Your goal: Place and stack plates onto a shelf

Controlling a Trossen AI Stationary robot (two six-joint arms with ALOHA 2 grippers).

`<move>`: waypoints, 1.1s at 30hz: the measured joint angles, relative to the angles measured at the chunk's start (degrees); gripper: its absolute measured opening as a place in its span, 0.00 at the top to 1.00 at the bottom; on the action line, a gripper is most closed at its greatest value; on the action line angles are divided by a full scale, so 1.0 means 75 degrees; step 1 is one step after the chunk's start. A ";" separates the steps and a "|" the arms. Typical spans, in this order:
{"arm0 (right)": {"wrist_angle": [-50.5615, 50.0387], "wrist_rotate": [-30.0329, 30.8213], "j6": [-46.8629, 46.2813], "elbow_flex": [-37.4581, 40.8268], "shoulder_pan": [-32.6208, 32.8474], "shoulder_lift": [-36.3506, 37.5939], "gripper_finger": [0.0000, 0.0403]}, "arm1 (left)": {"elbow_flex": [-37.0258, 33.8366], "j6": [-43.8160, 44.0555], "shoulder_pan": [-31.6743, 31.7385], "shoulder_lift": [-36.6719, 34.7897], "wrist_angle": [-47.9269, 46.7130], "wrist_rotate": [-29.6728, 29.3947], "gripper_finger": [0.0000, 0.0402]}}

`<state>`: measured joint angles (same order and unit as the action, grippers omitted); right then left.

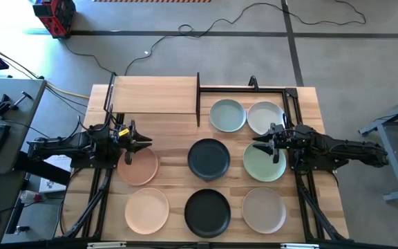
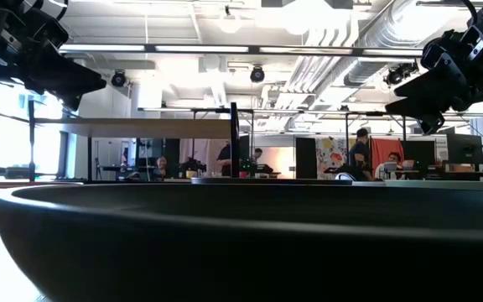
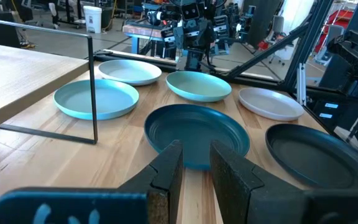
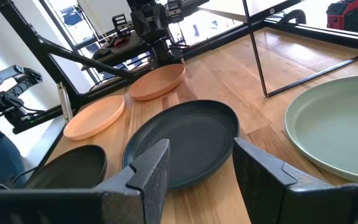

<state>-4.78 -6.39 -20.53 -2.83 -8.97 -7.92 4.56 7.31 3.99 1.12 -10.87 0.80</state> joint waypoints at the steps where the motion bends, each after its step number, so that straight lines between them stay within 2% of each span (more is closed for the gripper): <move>1: -0.0002 -0.0003 0.0000 0.0000 0.0000 0.0000 0.60 | 0.0000 0.0000 -0.0001 0.0001 0.0000 0.0000 0.82; 28: -0.0002 -0.0001 0.0000 0.0000 0.0001 0.0000 0.60 | 0.0000 0.0015 -0.0001 0.0001 0.0143 -0.0055 0.82; 33: -0.0001 -0.0001 0.0000 0.0000 0.0001 0.0000 0.60 | 0.0000 0.0608 0.0000 0.0001 0.0286 -0.0181 0.82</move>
<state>-4.78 -6.40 -20.53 -2.83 -8.96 -7.92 4.56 11.87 3.99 1.13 -8.73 -0.56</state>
